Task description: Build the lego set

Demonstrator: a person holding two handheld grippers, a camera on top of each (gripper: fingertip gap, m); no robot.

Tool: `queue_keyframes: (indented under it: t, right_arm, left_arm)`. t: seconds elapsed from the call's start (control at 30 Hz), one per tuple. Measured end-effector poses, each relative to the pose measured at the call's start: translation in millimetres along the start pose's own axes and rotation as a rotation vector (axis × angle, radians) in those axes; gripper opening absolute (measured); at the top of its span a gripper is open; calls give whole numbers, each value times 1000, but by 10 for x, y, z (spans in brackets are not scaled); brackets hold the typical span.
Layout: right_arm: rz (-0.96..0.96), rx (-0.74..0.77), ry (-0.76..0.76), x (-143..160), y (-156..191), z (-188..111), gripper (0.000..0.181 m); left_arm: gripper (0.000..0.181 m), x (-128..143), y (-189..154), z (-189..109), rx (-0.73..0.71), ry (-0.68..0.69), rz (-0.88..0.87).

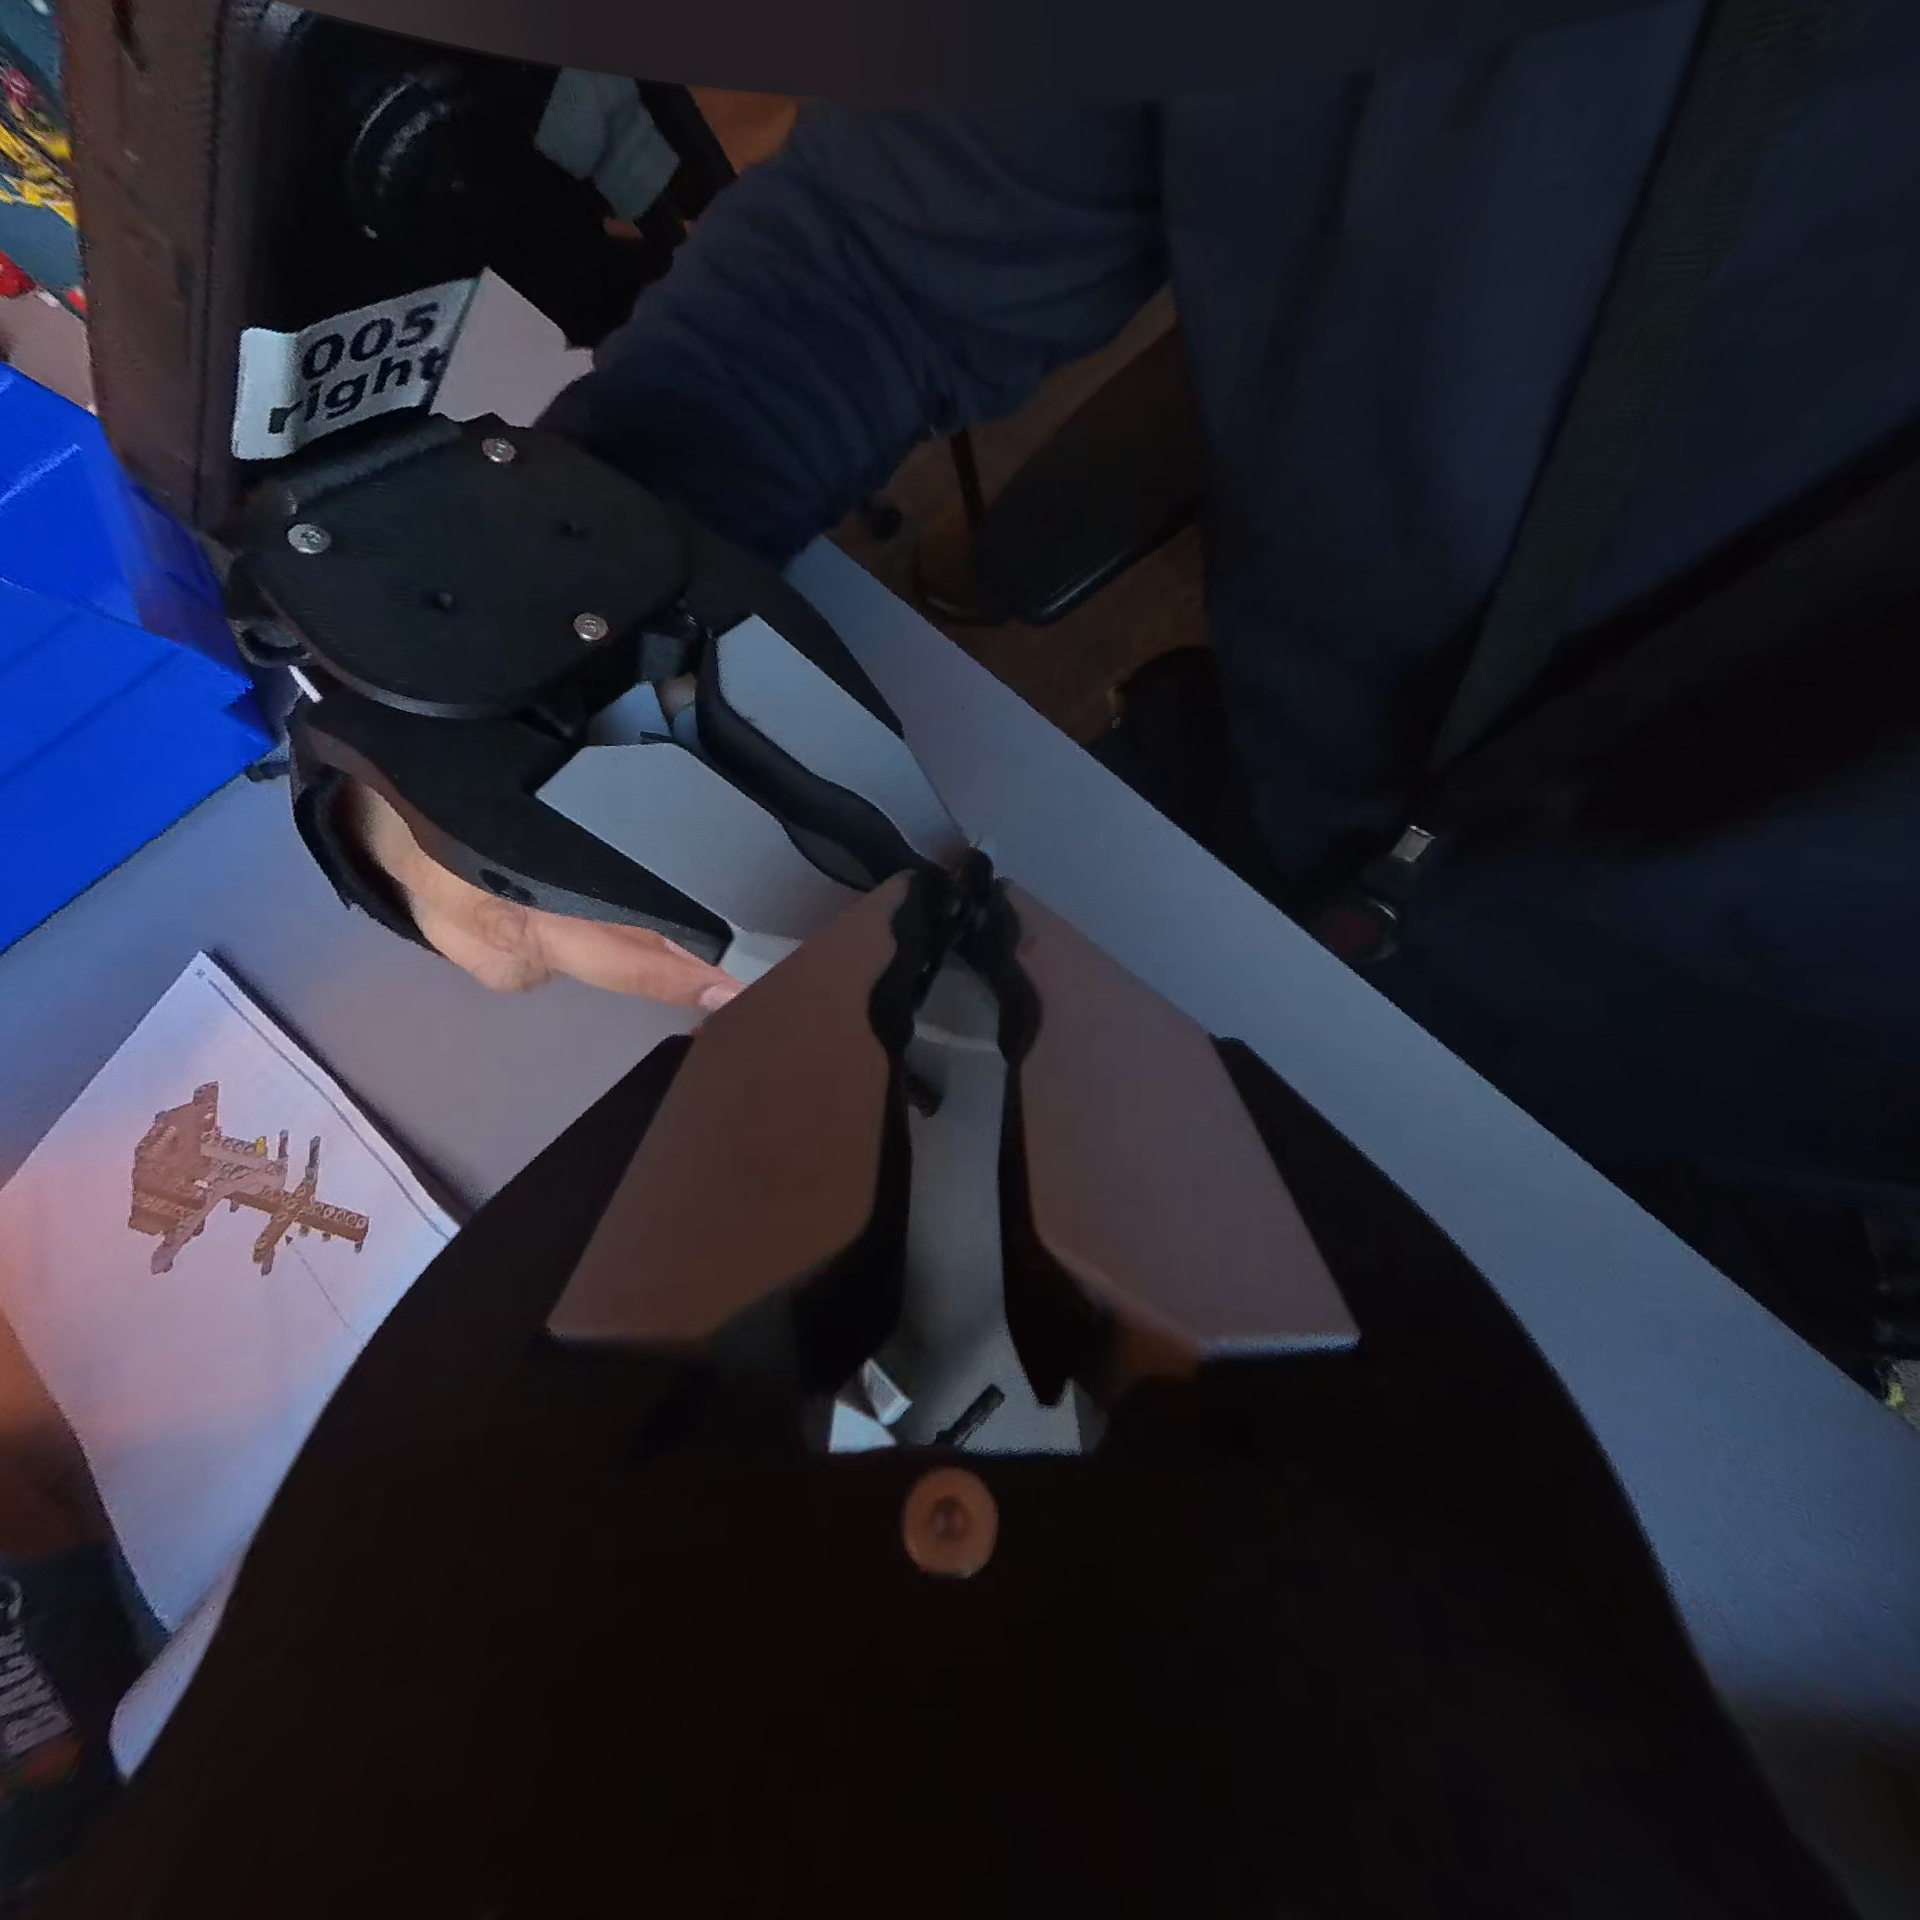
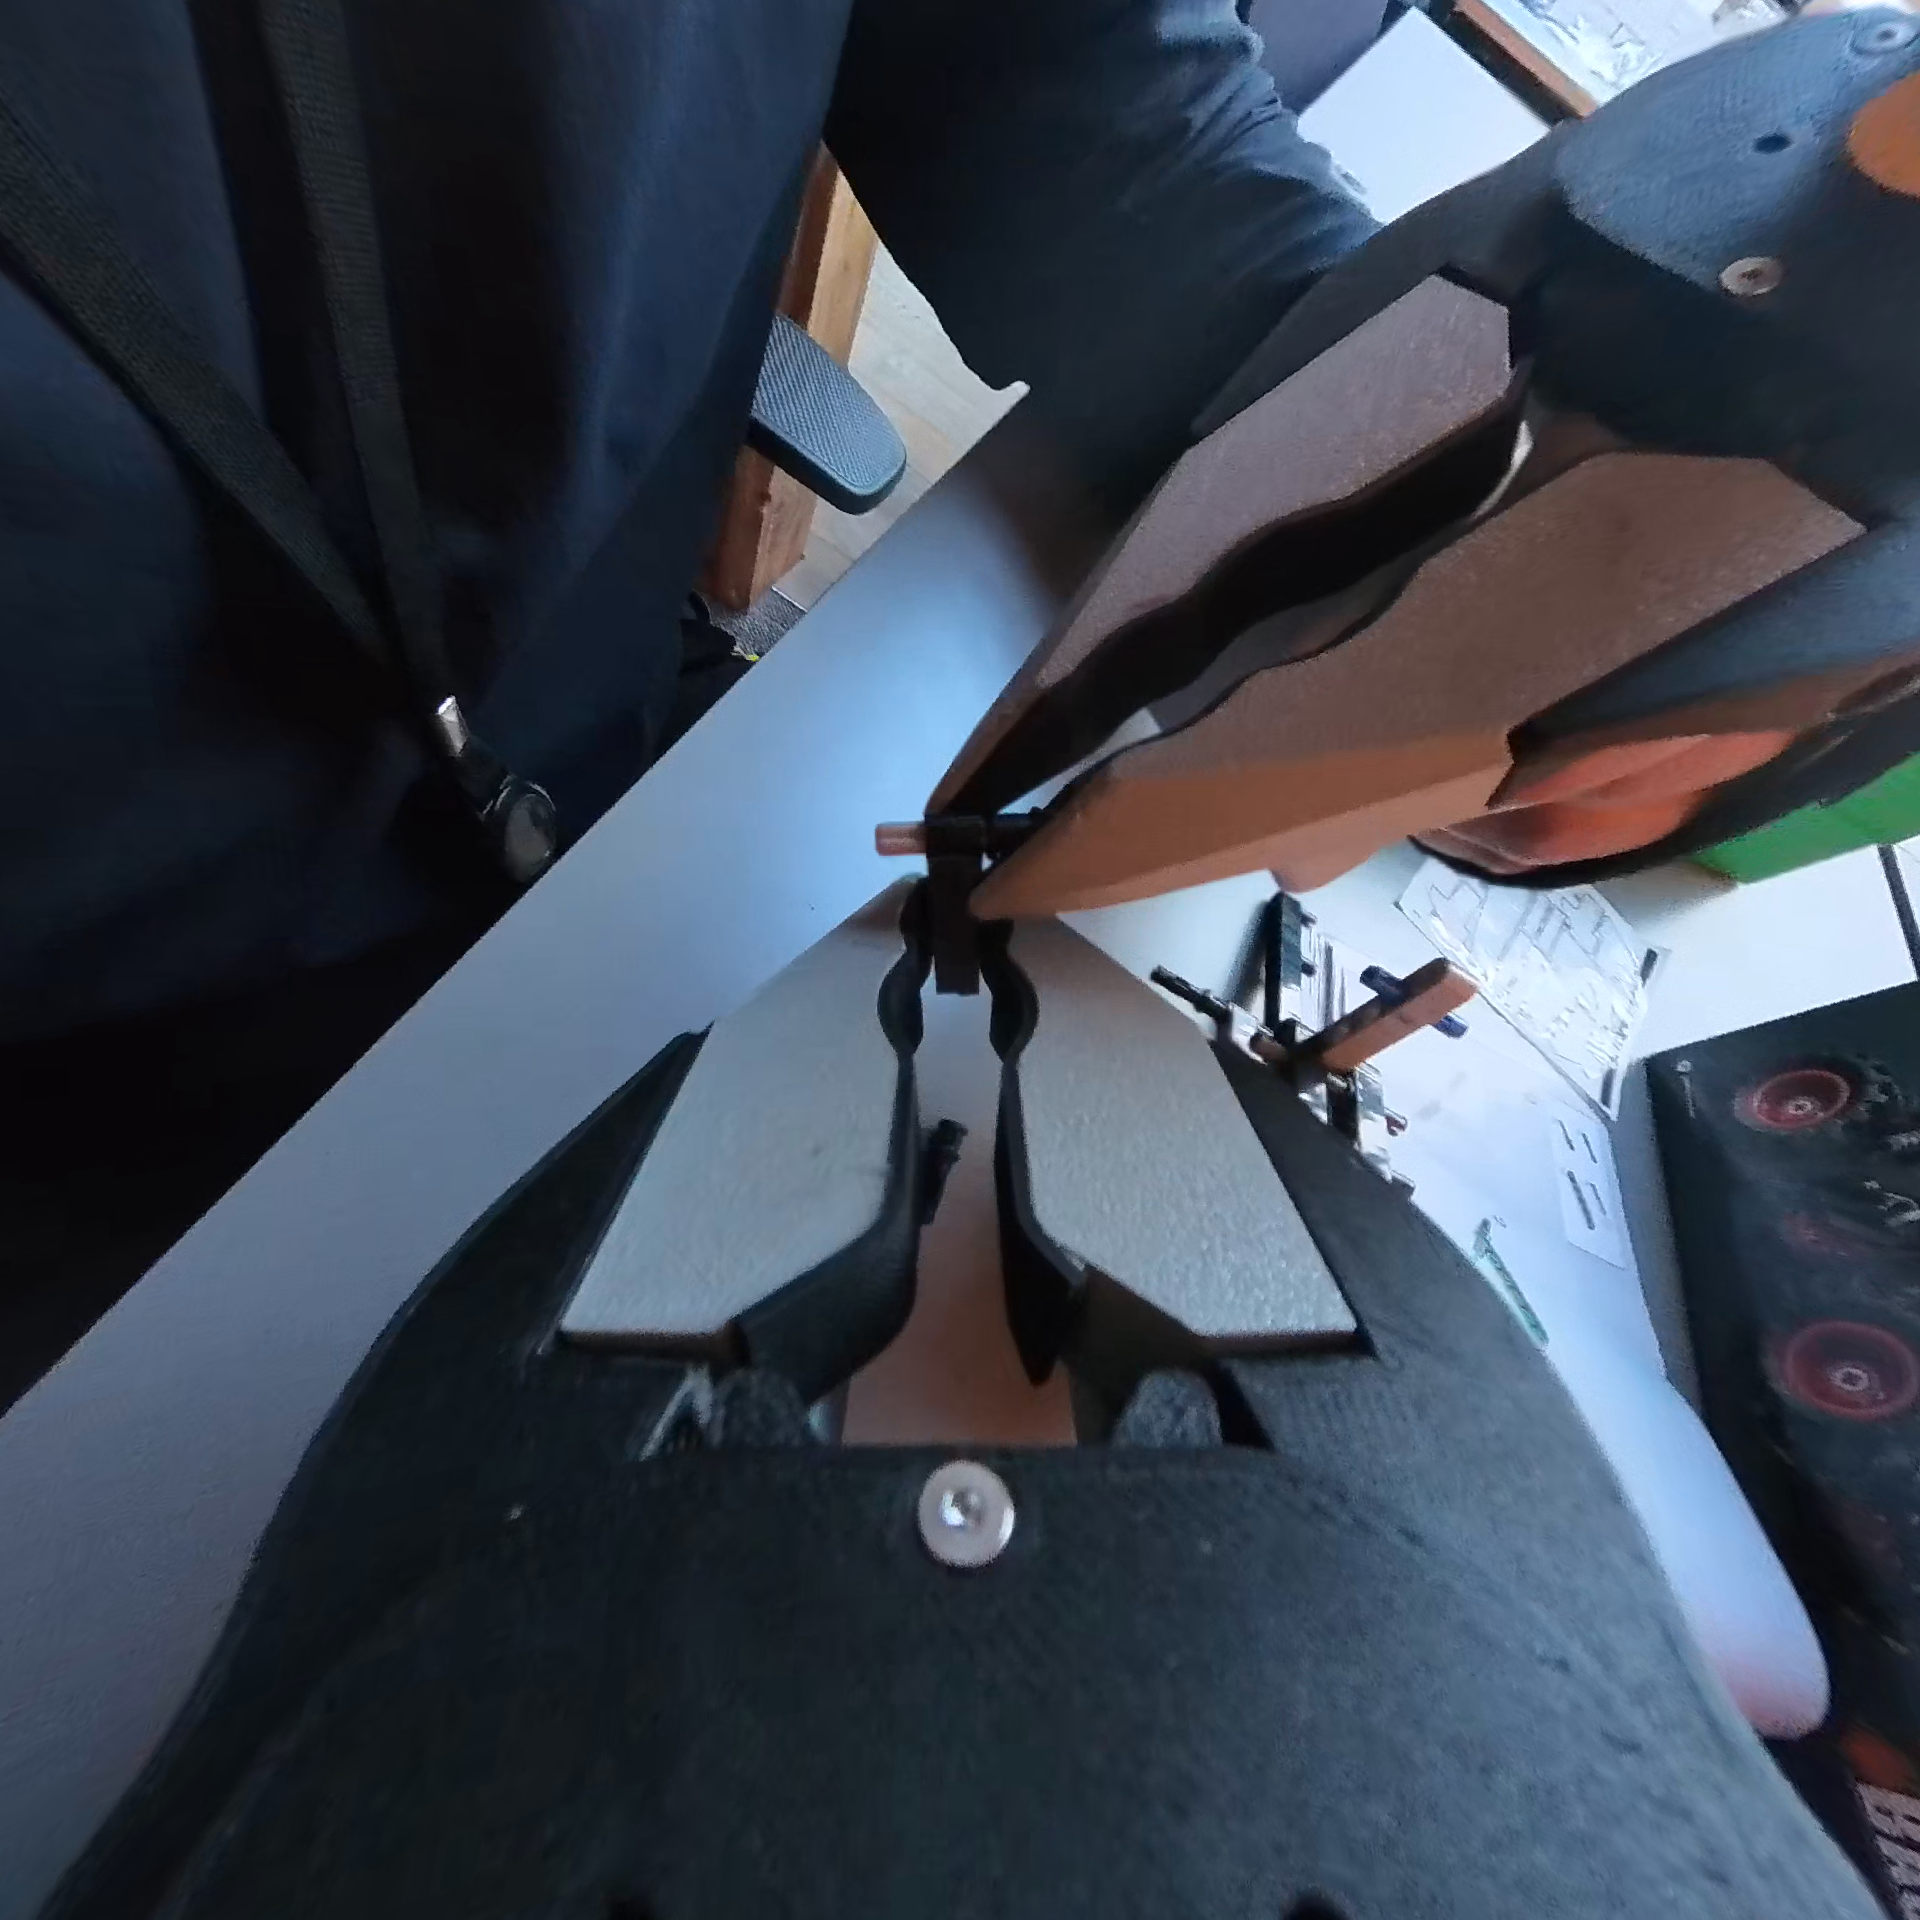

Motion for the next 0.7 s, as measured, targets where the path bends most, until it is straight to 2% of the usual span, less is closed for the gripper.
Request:
queue_keyframes:
  t: [0.1, 0.37, 0.5, 0.7]
  right_arm:
    - [17, -12, -21, -7, -3, -8, 7]
    - [66, -10, -53, 0, -23, 38, 10]
    - [100, -4, -77, 18, -51, 31, 11]
    - [158, 31, -124, 3, -123, -3, 13]
  left_arm:
    - [6, 8, -22, -21, -4, -25, -21]
    - [5, -7, -84, -63, -65, 14, -72]
    - [5, 37, -100, -97, -107, -28, -145]
    - [5, 138, -119, -190, -197, -181, -273]
Point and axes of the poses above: each gripper's, where its closed fingertips meet, z out along the fingers, x out of its underside, y = z × x across the jaws, the point moved 10 cm from there along -z, back along the fingers
